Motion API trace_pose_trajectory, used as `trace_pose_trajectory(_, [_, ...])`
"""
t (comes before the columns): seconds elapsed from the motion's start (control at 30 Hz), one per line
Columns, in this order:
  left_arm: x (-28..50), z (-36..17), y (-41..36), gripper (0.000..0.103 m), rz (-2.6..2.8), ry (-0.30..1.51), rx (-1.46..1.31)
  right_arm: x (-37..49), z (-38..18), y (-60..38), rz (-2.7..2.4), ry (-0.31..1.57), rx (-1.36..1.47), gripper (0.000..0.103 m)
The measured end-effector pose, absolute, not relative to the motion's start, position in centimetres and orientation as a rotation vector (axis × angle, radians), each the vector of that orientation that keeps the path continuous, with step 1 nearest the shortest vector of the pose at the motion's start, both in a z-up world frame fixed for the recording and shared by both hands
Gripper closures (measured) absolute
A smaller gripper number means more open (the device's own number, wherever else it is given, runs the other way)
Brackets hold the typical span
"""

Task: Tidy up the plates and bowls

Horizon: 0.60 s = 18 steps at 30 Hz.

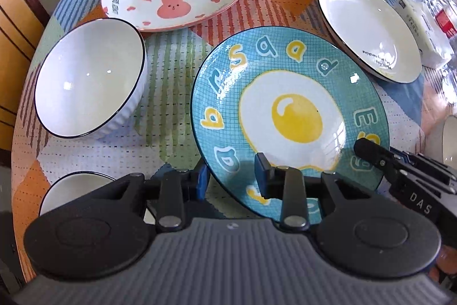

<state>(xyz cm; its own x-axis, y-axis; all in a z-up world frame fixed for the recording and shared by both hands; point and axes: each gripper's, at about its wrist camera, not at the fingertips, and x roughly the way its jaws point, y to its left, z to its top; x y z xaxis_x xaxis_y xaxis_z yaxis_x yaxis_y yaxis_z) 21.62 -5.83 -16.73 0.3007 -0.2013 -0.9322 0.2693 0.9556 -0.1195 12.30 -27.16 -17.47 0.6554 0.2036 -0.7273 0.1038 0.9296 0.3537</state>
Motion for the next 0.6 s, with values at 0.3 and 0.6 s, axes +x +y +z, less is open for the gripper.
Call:
trace_pose_trajectory(0.3, [21.5, -16.4, -6.6, 0.071, -0.331, 1.240, 0.107, 12.7, -17.2, -27.0, 0.000, 0.855, 0.365, 0.081])
trace_pose_trajectory(0.6, [21.1, -16.7, -6.9, 0.069, -0.336, 1.291, 0.188, 12.9, -17.5, -25.7, -0.004, 0.900, 0.272, 0.073])
